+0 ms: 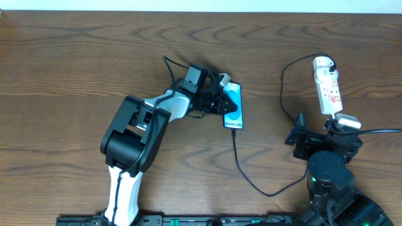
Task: Plug charger to phone and switch on socket
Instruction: 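Lay the phone flat on the table and open the left gripper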
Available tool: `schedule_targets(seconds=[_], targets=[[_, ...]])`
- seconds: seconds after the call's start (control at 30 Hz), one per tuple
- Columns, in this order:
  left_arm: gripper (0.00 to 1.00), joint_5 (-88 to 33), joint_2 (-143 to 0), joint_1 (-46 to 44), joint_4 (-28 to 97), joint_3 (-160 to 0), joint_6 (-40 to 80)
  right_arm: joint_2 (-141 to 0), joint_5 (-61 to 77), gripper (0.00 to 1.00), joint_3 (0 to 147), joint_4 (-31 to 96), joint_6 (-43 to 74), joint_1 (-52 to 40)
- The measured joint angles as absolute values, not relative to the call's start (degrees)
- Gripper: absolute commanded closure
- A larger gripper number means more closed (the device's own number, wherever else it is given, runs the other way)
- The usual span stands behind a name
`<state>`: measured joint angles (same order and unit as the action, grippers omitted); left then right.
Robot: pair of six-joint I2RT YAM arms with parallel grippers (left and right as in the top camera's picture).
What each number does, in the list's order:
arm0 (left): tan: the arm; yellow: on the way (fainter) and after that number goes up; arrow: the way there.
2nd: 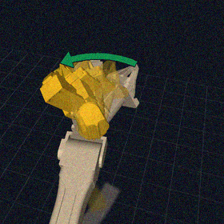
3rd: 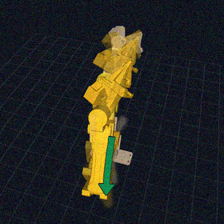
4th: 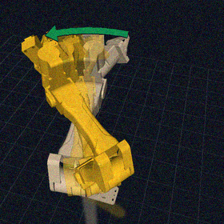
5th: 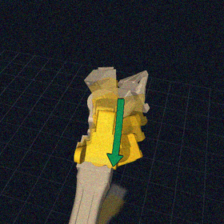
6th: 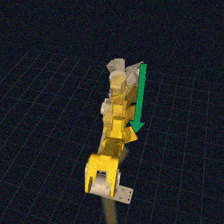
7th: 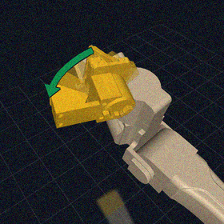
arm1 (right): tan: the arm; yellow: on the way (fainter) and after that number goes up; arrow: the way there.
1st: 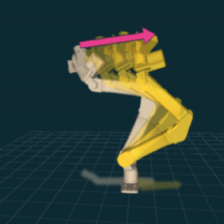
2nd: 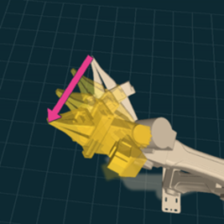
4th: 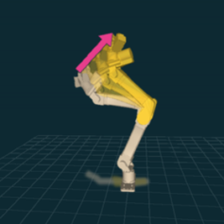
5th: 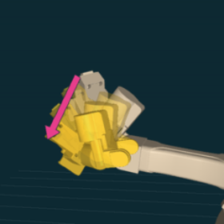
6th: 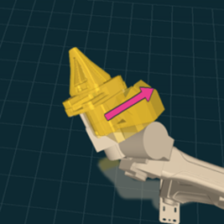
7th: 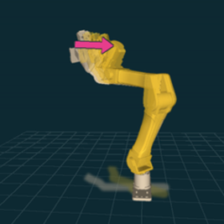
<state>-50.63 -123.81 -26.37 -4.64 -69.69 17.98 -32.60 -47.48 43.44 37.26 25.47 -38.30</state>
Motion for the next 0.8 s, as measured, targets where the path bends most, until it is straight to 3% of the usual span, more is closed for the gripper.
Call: schedule_targets(seconds=[0.43,0.47,0.6,0.63,0.7,0.8], targets=[[0.58,-50.89,-123.81,-26.35,-5.32,-69.67,17.76,-32.60,-47.48,0.01,43.44,37.28,25.47,-38.30],[0.50,-50.89,-123.81,-26.35,-5.32,-69.67,17.76,-32.60,-47.46,0.01,43.44,37.28,25.47,-38.30],[0.45,-51.42,-123.66,-26.37,-5.56,-69.71,17.74,-32.60,-47.42,0.01,43.44,37.28,25.47,-38.30],[0.35,-51.57,-123.66,-26.37,-5.58,-69.71,17.74,-32.60,-47.40,0.01,43.44,37.28,25.47,-38.30],[0.27,-52.53,-123.50,-26.35,-5.61,-69.82,17.52,-32.60,-47.37,0.01,43.44,37.26,25.47,-38.30],[0.25,-50.74,-122.45,-26.41,-2.66,-70.41,17.32,-32.60,-47.35,0.01,43.44,37.28,25.47,-38.30]])
